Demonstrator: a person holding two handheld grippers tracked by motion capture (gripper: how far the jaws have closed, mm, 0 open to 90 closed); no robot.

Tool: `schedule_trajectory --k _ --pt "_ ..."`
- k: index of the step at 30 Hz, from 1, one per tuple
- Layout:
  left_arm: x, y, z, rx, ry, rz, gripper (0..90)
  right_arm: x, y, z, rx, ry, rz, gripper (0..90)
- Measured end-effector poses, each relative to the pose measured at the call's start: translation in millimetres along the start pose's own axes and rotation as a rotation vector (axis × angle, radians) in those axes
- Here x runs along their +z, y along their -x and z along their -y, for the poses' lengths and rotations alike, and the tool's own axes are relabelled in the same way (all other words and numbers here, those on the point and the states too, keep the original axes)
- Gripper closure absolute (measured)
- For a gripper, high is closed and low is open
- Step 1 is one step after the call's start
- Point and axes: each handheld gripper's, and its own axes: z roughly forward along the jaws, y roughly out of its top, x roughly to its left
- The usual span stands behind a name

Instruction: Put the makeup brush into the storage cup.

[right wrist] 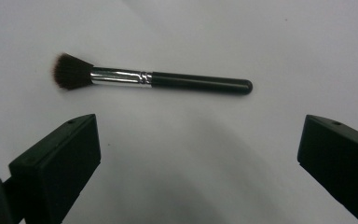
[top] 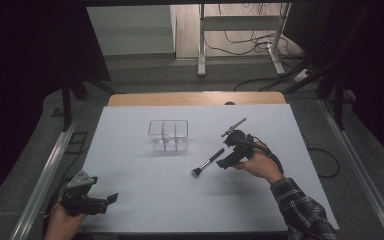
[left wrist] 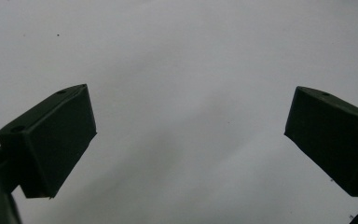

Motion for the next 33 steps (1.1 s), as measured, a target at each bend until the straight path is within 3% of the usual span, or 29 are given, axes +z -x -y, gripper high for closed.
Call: schedule_trajectory --k 33 --pt "-0.1 -0.1 0.3 -0.002 0.0 0.004 2.3 27.4 -17.8 -38.3 -0.066 -0.017 -0.068 0.0"
